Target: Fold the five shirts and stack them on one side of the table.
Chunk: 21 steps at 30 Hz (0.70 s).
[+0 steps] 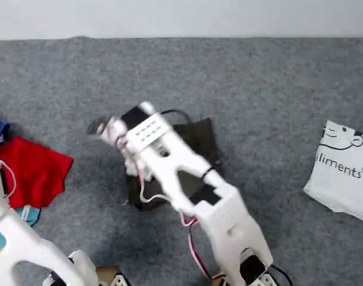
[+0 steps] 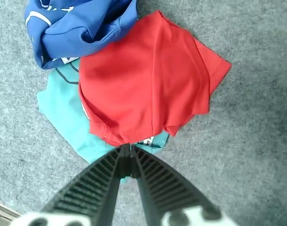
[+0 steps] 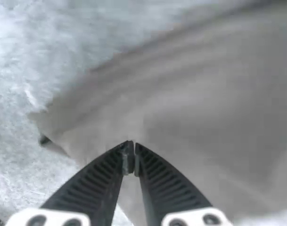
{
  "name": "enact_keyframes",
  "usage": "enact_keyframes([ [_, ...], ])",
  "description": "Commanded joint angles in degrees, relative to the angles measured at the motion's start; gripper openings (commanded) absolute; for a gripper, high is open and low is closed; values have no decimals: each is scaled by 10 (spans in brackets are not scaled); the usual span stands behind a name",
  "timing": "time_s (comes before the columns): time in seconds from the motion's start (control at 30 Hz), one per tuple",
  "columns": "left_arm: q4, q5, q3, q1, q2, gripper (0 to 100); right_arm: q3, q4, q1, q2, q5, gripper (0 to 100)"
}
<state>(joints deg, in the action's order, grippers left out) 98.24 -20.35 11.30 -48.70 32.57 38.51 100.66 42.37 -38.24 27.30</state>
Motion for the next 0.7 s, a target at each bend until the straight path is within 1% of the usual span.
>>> enact_keyframes([
  [0.0,-12,6,-1,-2,14,7,-32,24,-24,101,-4,9],
  [0.17,-12,28,-1,-2,14,7,-185,23,-29,203,9,9],
  [0.23,-12,28,-1,-1,14,7,-228,19,-44,228,28,9],
  [0.3,-11,29,0,1,14,7,-243,-3,-78,230,40,9],
  [0.37,-11,29,0,2,14,7,-244,-46,-131,220,54,9],
  [0.5,-9,29,0,2,14,7,-237,-176,-231,191,93,9],
  [0.57,-9,29,0,2,14,7,-221,-224,-259,172,100,9],
  [0.67,-8,29,0,2,14,7,-188,-264,-283,131,100,9],
])
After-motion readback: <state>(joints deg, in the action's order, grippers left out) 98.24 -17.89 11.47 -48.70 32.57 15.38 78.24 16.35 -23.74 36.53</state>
